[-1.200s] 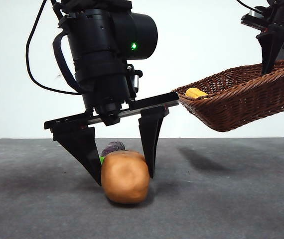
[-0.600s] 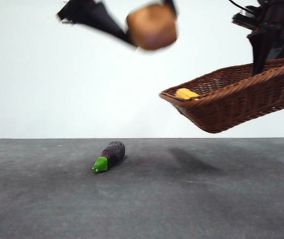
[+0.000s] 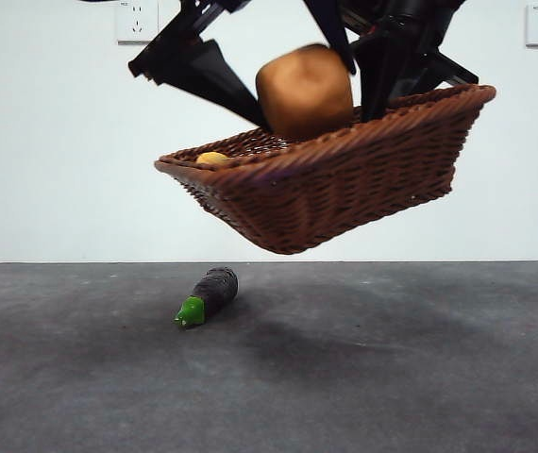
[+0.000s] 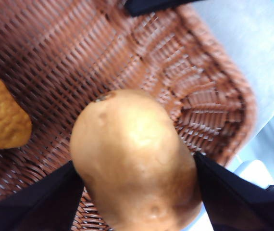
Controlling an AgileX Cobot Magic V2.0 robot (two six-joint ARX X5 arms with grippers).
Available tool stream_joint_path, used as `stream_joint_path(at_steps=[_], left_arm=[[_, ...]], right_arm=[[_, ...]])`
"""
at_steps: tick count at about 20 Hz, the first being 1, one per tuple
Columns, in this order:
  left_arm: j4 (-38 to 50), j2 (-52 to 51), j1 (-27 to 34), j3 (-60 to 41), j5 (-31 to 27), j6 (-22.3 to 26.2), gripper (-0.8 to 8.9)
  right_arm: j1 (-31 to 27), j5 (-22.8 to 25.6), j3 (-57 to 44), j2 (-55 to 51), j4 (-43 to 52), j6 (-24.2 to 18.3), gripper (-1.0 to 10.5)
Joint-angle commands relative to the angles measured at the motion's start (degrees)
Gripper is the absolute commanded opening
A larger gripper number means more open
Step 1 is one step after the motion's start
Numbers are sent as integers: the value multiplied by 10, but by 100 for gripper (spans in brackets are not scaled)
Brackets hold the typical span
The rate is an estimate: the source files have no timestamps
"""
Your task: Help me put the vegetables on the table into the basket
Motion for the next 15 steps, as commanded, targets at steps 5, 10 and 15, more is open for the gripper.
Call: stream_joint_path(at_steps=[5, 10, 15], left_arm=[[-29, 37, -2, -3, -4, 1, 528], [-1, 37, -2, 0, -3, 1, 572], [-58, 35, 10, 87, -56, 46, 572]], right_arm=[[2, -7, -3, -6, -13, 16, -17], [1, 17, -3, -6, -13, 15, -17], [-42, 36, -3, -6, -14, 9, -17]])
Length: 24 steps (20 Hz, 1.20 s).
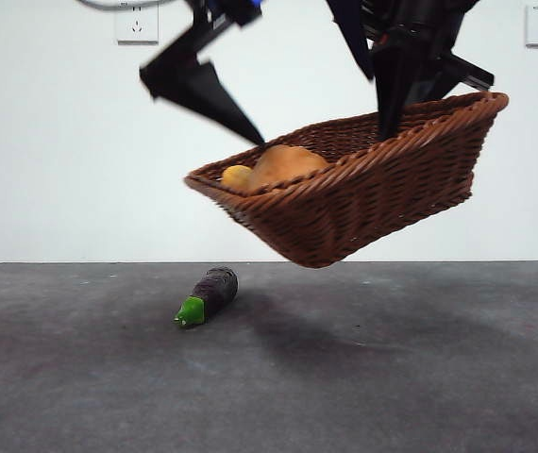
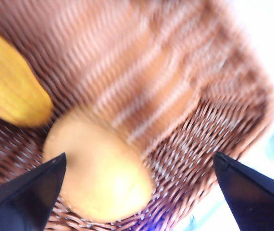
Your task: Help me put the vegetables on the table into the basket
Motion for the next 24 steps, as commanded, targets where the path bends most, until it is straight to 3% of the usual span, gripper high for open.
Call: stream_joint_path(at_steps=[1, 3, 4, 8, 11, 19, 24], left_arm=[[-60, 0, 7, 61, -66, 63, 572], [-106, 0, 24, 95, -136, 101, 572], [-116, 0, 43, 96, -141, 103, 572], [-104, 53, 150, 97, -58, 121, 572], [-86, 127, 195, 106, -12, 131, 571], [-89, 332, 216, 220, 2, 148, 565], [-90, 377, 216, 237, -3, 144, 562]], right_arm=[[-37, -2, -3, -6, -13, -2, -17], [-78, -11, -3, -6, -14, -10, -17], [-97, -19, -3, -6, -14, -12, -17], [-154, -28, -3, -6, -14, -26, -17], [-172, -28, -3, -6, -14, -31, -17], [-190, -28, -3, -6, -14, -39, -17], [-190, -28, -3, -6, -14, -39, -17]])
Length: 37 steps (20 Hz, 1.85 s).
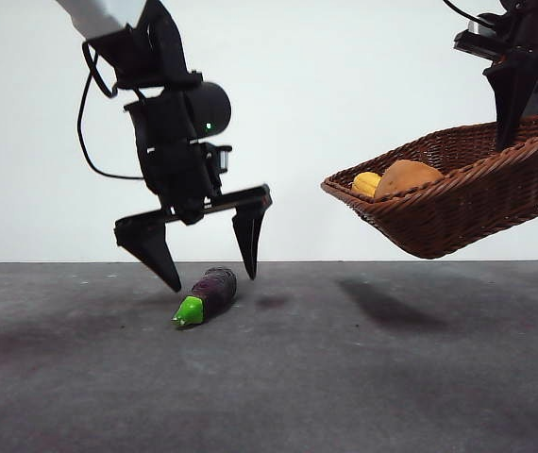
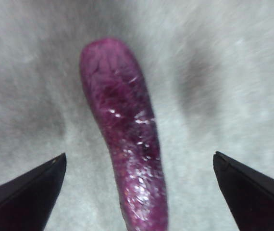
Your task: Help me put the vegetables on the table into the basket
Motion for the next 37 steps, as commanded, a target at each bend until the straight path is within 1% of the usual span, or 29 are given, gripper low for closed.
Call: stream_joint_path(at_steps=[1, 3, 4, 6, 7, 8, 10, 11, 12, 13, 15, 16, 18, 20, 21, 22, 25, 27, 28, 29, 33, 35, 37], left_arm=[[-1, 15, 2, 1, -2, 5, 562], [1, 18, 1, 0, -17, 7, 561], [1, 18, 1, 1, -18, 7, 545], [-2, 18, 1, 1, -25, 7, 412], [-5, 18, 0, 0, -33, 7, 373], [-6, 18, -2, 1, -39, 7, 313], [-6, 18, -5, 1, -42, 13, 133], [-6, 18, -7, 0, -43, 17, 62], [-5, 18, -8, 0, -42, 18, 8], [-4, 18, -10, 1, -42, 18, -9], [-2, 18, -12, 2, -42, 30, -9], [-19, 16, -12, 10, -38, 39, -9], [-71, 10, -6, 48, -27, 61, -9], [-127, -3, -5, 102, -25, 63, -9], [-148, -14, -5, 130, -14, 63, -9], [-154, -28, -7, 148, 7, 62, -9], [-124, -92, -27, 157, 127, 57, -9], [-108, -120, -44, 157, 184, 41, -9], [-102, -127, -51, 157, 208, 34, -9], [-99, -133, -59, 157, 227, 28, -9], [-105, -132, -80, 157, 223, 0, -9], [-87, -132, -85, 157, 222, -24, -9], [-73, -132, -85, 157, 217, -57, -9]], right_arm=[[0, -9, -3, -6, -13, -4, -17], [0, -9, -3, -6, -13, -4, -17], [0, -9, -3, -6, -13, -4, -17], [0, -9, -3, -6, -13, -4, -17], [0, -9, -3, -6, -13, -4, -17], [0, -9, -3, -6, -13, -4, -17], [0, -9, -3, -6, -13, -4, -17], [0, -9, -3, -6, -14, -4, -17], [0, -11, -3, -6, -14, -4, -17], [0, -13, -3, -6, -14, -4, -17], [0, -12, -3, -6, -14, -4, -17], [0, -12, -3, -6, -14, -4, -17], [0, -12, -3, -6, -13, -3, -17], [0, -8, -3, -6, -13, 6, -17], [2, -8, -3, -6, -13, 12, -17], [8, -8, -3, -6, -13, 16, -17], [24, -9, -3, -6, -13, 25, -17], [36, -12, -3, -6, -13, 26, -17], [40, -21, -3, -6, -13, 26, -17], [46, -42, -3, -6, -13, 26, -17], [62, -109, -3, -6, -13, 26, -17], [69, -123, -3, -6, -13, 26, -17], [80, -125, -3, -6, -13, 26, -17]])
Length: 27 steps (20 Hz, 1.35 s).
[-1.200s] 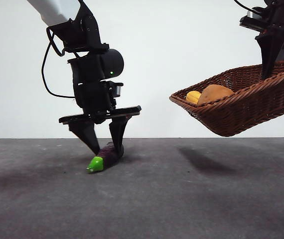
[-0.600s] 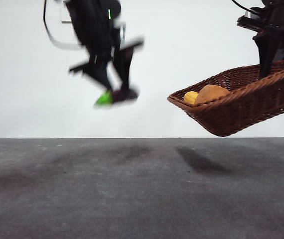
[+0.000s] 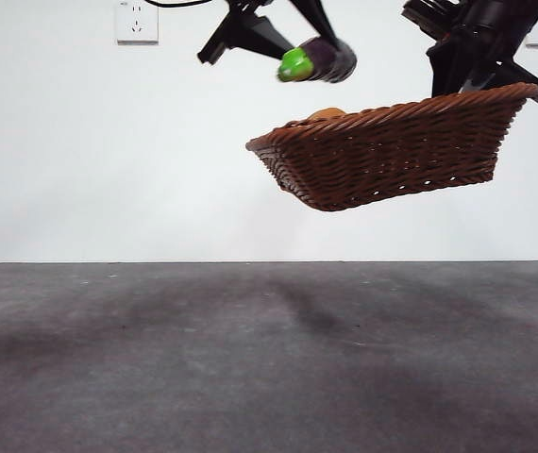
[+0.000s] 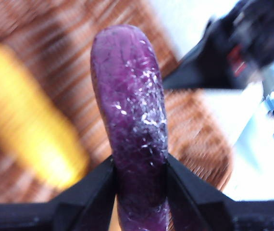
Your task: Help me put the vegetables on the table into the basket
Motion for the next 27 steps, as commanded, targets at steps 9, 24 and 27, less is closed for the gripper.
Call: stream_joint_path(at_steps=[9, 24, 27], left_arm=[[10, 15, -2, -5, -42, -104, 320], [-204, -229, -51, -4, -292, 113, -9], [-204, -273, -101, -17, -291, 98, -9]], right_arm=[[41, -25, -3, -6, -13, 2, -17], [-46, 25, -5, 13, 12, -14, -17], [-74, 14, -5, 48, 12, -35, -17]])
